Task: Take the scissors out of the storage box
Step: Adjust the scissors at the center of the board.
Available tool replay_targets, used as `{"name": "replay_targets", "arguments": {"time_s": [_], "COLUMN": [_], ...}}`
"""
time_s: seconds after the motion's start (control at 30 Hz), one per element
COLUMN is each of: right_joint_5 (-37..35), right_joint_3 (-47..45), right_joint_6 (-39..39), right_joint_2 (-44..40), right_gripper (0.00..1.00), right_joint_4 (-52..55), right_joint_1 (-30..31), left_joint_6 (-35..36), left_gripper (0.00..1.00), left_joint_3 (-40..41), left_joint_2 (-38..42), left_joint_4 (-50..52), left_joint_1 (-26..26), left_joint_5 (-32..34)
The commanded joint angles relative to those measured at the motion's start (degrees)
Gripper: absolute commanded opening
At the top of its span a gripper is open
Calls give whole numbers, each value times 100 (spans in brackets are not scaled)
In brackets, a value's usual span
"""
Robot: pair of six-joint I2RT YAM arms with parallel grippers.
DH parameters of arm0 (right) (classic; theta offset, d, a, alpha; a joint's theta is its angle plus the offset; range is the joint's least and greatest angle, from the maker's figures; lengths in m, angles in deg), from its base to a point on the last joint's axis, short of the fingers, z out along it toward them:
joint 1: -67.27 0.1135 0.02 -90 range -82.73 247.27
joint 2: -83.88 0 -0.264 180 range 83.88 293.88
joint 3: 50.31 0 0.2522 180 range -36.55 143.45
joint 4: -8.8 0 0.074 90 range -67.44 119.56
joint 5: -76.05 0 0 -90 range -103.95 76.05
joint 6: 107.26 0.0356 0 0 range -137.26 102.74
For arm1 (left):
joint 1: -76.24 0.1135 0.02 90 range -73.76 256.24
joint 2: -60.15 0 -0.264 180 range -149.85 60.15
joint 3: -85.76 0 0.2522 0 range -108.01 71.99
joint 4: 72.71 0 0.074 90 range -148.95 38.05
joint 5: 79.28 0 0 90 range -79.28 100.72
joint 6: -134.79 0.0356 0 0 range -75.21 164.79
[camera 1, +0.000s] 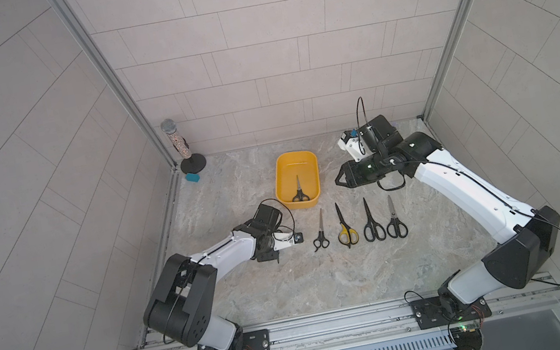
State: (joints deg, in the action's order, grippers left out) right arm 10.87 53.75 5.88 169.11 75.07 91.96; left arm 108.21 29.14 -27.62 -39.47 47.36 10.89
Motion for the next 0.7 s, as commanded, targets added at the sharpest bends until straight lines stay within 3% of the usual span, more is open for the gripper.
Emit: {"name": "replay_targets", "arguments": {"time_s": [0.0, 0.3, 0.67], "right_joint_5": [-52, -65, -38], "right_joint_3": [49, 35, 14], "right_joint_6": [2, -2, 11], "right_joint_2": [-21, -44, -39], "right_gripper": [45, 45, 45], "right_joint_4": [-15, -11, -57], "right_joint_1": [-17, -71, -83], "left_joint_6": [-78, -202, -529], "left_gripper": [30, 28, 31], "left_joint_3": [-94, -199, -382], "left_joint_2": [-251, -262, -411], "left_joint_4": [152, -211, -141], "left_joint_1": [-38, -47, -52], "left_joint_5": [-99, 344, 132]}}
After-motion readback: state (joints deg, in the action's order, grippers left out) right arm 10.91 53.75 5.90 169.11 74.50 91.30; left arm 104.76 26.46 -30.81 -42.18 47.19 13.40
